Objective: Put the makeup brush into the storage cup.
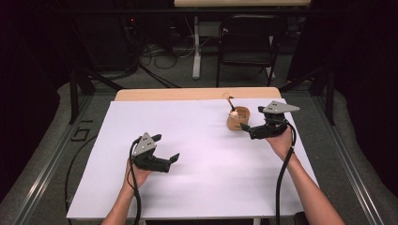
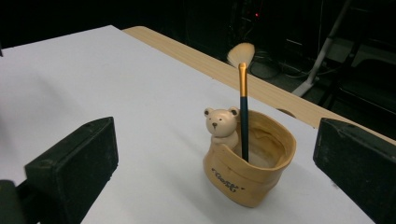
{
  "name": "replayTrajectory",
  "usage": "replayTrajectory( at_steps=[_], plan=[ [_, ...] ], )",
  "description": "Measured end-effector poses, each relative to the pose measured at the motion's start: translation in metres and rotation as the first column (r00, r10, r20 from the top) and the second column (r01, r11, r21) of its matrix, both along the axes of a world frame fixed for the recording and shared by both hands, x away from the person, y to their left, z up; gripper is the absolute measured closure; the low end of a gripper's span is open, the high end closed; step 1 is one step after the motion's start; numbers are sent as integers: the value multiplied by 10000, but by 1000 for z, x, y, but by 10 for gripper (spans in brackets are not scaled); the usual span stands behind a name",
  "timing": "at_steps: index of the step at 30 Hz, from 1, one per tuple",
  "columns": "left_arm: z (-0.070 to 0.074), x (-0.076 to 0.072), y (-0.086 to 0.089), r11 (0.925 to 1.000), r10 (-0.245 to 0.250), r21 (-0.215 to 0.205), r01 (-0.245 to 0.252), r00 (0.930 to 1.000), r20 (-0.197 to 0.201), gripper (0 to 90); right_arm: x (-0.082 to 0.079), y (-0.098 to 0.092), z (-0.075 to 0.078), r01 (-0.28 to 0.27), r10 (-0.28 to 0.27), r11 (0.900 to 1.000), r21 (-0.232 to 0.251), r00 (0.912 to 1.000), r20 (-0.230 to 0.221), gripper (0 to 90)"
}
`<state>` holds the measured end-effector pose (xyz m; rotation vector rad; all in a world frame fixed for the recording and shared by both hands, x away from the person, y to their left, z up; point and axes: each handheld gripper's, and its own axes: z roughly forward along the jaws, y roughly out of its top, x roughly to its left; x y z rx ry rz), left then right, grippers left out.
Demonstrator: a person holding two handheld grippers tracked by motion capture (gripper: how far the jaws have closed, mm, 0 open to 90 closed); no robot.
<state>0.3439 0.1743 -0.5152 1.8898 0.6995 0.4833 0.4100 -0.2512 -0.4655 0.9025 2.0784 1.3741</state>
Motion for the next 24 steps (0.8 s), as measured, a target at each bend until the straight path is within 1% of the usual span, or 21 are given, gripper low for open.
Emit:
replayTrajectory(
  at_steps=[3,5,8,12,13,16,19,20,21,23,24],
  plan=[
    [0,-1,1,10000,15,-20,-15,10000,56,0,-8,1,0,-130,131,9999,-62,9998,176,0],
    [1,-3,2,10000,31,69,-32,9999,97,0,-14,1,0,-185,187,9998,-82,9995,258,0],
    [2,-7,3,10000,76,46,-77,9998,180,0,-23,0,0,-280,279,9996,26,9989,384,0],
    [2,-13,7,9998,214,17,-215,9993,306,0,-36,-1,-3,-393,391,9992,33,9974,608,0],
    [2,-14,9,9997,249,19,-250,9991,351,0,-39,-2,-4,-413,405,9991,106,9968,694,0],
    [2,-18,15,9993,382,-64,-379,9982,455,0,-50,-4,-10,-384,373,9992,98,9952,909,0],
    [1,-23,23,9983,560,-216,-549,9971,513,0,-58,-7,-15,-410,400,9991,98,9954,872,0],
    [0,-24,25,9981,572,-268,-559,9971,507,0,-60,-8,-16,-396,374,9990,207,9945,975,0],
    [0,-26,27,9978,606,-284,-593,9971,455,0,-62,-8,-17,-414,392,9989,219,9948,936,0],
    [-2,-29,32,9975,685,-200,-675,9962,539,0,-67,-9,-18,-507,469,9981,363,9939,998,0],
    [-3,-31,34,9971,734,-217,-723,9956,574,0,-69,-9,-19,-544,510,9980,324,9938,987,0]
  ],
)
